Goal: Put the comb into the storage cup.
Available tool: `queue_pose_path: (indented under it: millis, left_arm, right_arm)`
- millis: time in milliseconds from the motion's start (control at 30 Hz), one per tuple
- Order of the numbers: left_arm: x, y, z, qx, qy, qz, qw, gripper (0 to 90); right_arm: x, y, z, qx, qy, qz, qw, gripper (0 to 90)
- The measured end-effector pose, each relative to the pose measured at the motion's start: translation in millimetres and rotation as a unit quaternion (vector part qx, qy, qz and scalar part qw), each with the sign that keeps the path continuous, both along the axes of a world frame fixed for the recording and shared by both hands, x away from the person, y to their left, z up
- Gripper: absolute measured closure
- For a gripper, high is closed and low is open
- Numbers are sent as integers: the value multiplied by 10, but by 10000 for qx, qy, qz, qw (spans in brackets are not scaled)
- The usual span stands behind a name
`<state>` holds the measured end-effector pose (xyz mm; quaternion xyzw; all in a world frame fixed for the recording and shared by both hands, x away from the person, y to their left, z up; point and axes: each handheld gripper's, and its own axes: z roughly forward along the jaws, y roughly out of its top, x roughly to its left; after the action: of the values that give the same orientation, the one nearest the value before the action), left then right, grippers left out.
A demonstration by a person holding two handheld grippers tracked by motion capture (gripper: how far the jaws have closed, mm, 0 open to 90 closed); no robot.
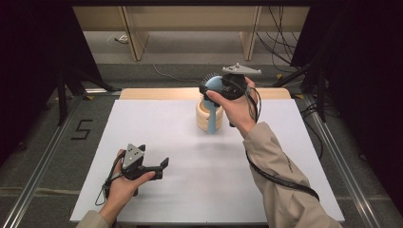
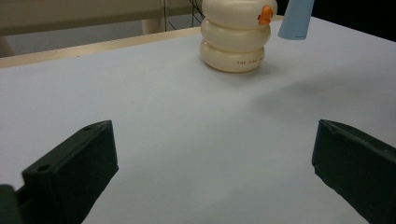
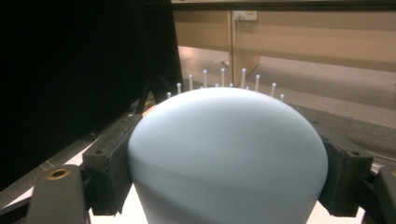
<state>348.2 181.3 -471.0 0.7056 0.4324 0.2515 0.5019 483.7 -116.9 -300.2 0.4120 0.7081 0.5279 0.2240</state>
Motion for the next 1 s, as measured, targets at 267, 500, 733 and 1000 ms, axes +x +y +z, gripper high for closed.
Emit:
queue_pose_path:
  millis: [267,500,733,1000]
  left_arm:
    - [-2,-2,11,-48,-22,10,10000,0]
    - [-2,-7,7,-51,-15,7,10000,0]
    - [-2,-8,6,-51,-16,7,10000,0]
    - [-2,-9,9,-59,-21,5,10000,0]
  right_arm:
    - [19,-20,51,21,-61,-59,10000,209]
    - [27,-37,80,49,-103,-107,9999,209]
    - [34,-44,114,69,-138,-124,9998,210]
    - [54,-51,152,73,-172,-170,9997,210]
